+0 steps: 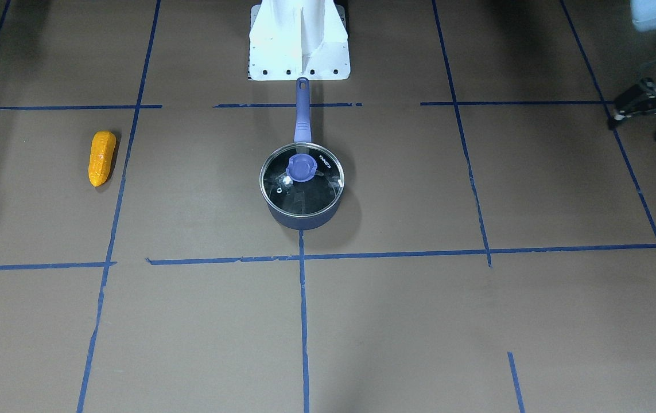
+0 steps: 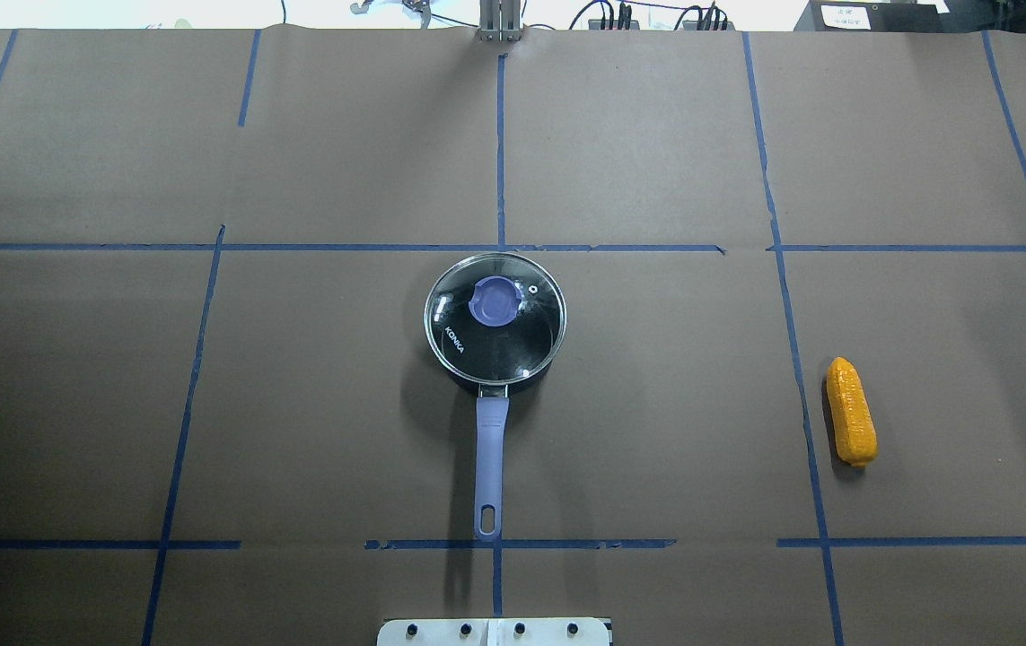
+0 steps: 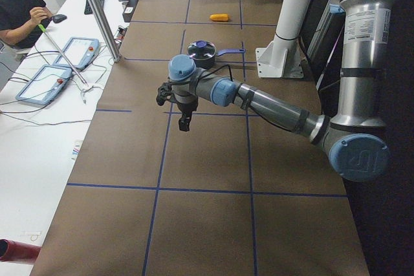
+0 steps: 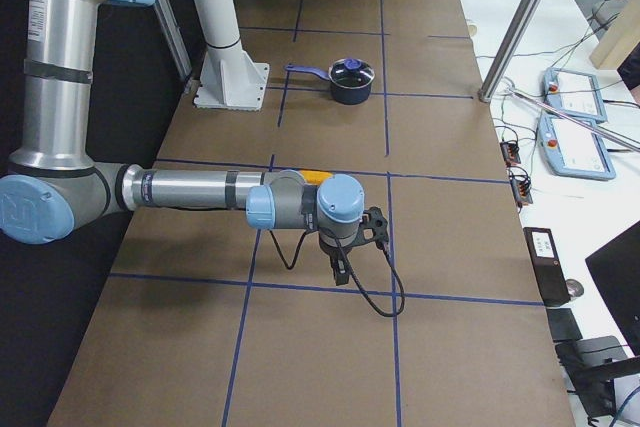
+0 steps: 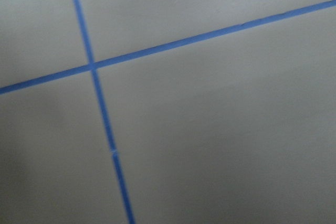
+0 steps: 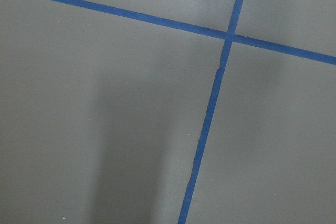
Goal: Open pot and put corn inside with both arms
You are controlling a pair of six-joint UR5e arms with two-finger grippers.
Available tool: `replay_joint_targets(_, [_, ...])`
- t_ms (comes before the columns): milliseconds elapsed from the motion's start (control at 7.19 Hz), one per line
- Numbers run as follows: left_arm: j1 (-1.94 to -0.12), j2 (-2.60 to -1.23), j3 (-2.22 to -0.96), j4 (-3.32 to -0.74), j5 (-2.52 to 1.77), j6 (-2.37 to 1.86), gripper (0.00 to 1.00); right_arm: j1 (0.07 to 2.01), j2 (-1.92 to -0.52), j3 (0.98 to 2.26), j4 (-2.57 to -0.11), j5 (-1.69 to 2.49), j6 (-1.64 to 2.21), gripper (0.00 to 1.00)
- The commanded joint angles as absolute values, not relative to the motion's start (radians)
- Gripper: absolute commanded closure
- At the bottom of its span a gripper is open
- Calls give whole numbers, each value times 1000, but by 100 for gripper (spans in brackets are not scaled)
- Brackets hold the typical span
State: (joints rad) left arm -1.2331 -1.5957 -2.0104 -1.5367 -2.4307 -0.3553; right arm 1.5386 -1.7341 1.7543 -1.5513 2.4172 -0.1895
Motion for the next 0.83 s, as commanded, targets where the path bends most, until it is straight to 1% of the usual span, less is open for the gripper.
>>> replay_joint_targets(0, [-1004, -1822, -2086, -1510, -2352, -820, 0, 1539, -1733, 1755, -1551, 2419, -181, 0])
replay_joint_targets(139, [-836, -1947, -2085, -1414, -2253, -960, 0, 1539, -1733, 1753, -1551, 2418, -179, 0])
replay_joint_targets(278, [-733, -2064, -2076, -1281, -2123, -1020, 0, 1537, -1733, 1753, -1552, 2418, -176, 0])
replay_joint_targets(417, [-624, -2147, -2045, -1255, -2033, -1090, 0, 1537, -1732, 1753, -1551, 2418, -178, 0])
replay_joint_targets(696, [-603, -2380, -1813, -1264, -2029, -1184, 0, 1537, -1733, 1749, -1551, 2416, -184, 0])
